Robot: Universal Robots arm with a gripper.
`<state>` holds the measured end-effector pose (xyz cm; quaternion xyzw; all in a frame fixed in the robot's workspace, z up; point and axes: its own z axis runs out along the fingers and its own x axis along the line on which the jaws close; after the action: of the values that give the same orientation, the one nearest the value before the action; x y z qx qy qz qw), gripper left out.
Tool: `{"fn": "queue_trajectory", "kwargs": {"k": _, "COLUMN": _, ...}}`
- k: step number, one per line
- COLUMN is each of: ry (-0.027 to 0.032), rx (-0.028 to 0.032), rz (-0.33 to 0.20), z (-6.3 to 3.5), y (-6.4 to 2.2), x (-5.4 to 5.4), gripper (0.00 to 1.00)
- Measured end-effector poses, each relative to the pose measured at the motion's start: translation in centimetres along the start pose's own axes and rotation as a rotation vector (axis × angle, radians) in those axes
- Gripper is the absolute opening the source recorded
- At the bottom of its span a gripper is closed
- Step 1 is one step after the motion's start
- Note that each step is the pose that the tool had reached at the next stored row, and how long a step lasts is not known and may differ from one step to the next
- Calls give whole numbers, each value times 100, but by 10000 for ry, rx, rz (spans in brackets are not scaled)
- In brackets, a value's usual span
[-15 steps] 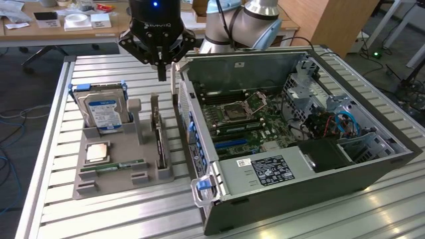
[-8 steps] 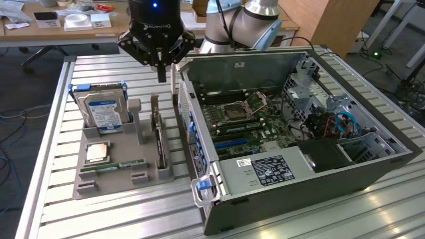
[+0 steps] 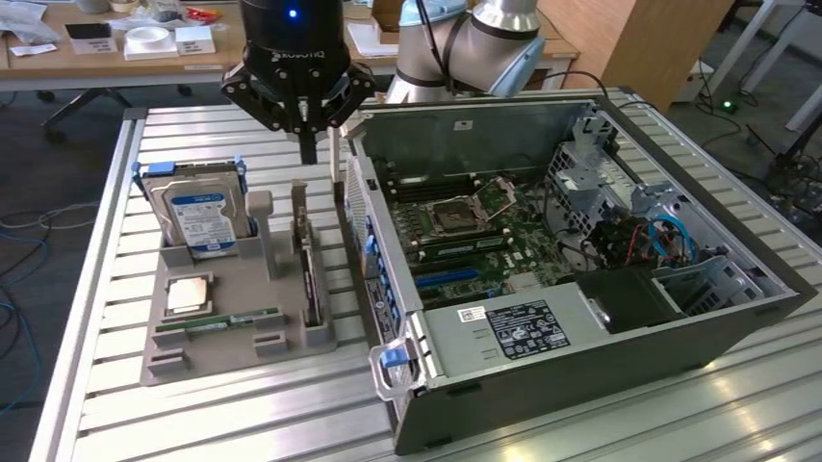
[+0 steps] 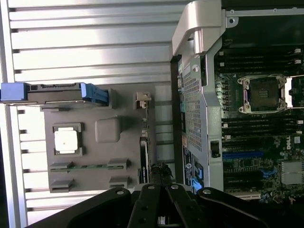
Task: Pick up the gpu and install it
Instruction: 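Reach for the gpu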
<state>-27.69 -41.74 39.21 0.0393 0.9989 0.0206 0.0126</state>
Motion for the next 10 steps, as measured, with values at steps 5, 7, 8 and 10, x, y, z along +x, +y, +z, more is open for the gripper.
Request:
{"fn": "queue_trajectory", "kwargs": {"k": 5, "ry": 0, "rx": 11, "rz": 1, "z": -1, "y": -20, "x": -1, "gripper": 11}}
{"fn": "queue_trajectory", "kwargs": {"k": 7, "ry": 0, "rx": 12, "rz": -1, "z": -1, "y": -20, "x": -1, "gripper": 11}}
{"fn": "queue_trajectory", "kwargs": {"k": 8, "ry": 0, "rx": 12, "rz": -1, "z": -1, "y": -21, "x": -1, "gripper": 11}}
{"fn": "queue_trajectory", "kwargs": {"k": 10, "ry": 0, "rx": 11, "rz": 0, "z": -1, "y": -21, "x": -1, "gripper": 11}}
